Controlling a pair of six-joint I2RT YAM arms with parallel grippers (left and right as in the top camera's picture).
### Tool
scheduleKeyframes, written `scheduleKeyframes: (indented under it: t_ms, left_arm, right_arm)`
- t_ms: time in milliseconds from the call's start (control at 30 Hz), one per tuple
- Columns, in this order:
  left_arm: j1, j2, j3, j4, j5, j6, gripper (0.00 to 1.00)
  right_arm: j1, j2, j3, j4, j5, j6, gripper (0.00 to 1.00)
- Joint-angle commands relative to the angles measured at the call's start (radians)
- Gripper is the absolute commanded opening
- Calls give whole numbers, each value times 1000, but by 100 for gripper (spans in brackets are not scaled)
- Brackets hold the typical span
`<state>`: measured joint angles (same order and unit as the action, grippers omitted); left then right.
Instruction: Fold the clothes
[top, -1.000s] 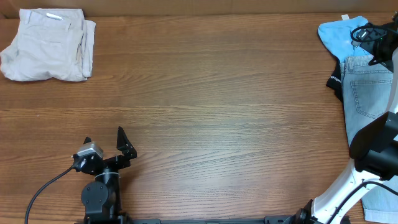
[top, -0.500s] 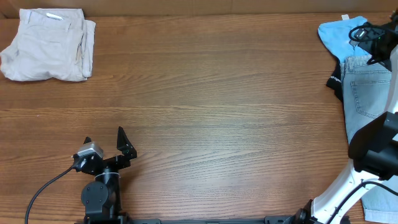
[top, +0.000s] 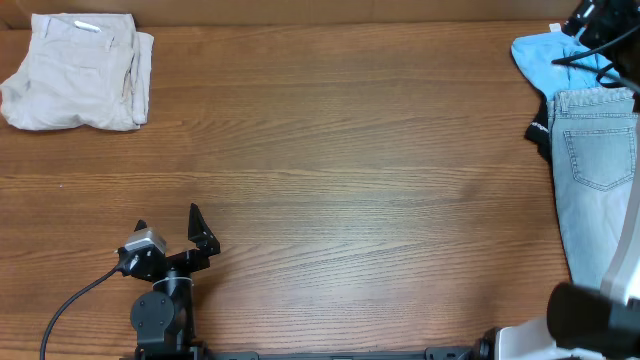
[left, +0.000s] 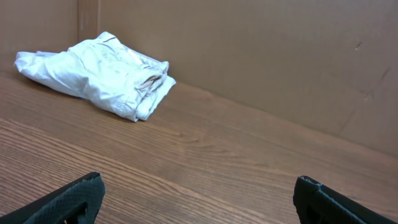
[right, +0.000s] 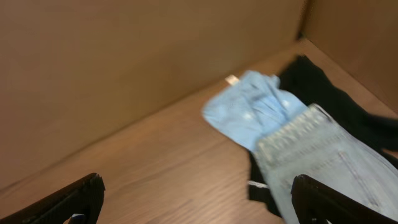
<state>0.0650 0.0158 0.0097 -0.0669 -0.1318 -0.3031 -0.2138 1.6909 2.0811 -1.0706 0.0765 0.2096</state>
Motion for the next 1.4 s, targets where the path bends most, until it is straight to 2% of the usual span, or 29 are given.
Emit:
scheduleKeyframes:
  t_ms: [0, 200, 333, 433, 800, 933, 1000, 1367]
  left_arm:
    - [-6, -11, -5, 2, 5, 23, 100]
    - [-6, -11, -5, 2, 5, 23, 100]
    - [-6, -11, -5, 2, 5, 23, 100]
    - [-6, -11, -5, 2, 5, 23, 100]
    - [-6, -11, -5, 2, 5, 23, 100]
    - [-6, -11, -5, 2, 5, 23, 100]
    - [-6, -11, -5, 2, 5, 23, 100]
    - [-6, -11, -5, 2, 5, 23, 100]
  right_arm:
    - [75, -88, 14, 2, 0, 6, 100]
    - [161, -163, 14, -27, 0, -26, 100]
    - [169, -185, 14, -114, -10, -25, 100]
    - [169, -195, 14, -119, -76, -24, 100]
    - [215, -248, -37, 44, -94, -28, 100]
    - [220, -326, -208, 157, -94, -28, 100]
    - [220, -409, -385, 267, -106, -27, 100]
    - [266, -814, -1048, 636, -167, -28, 100]
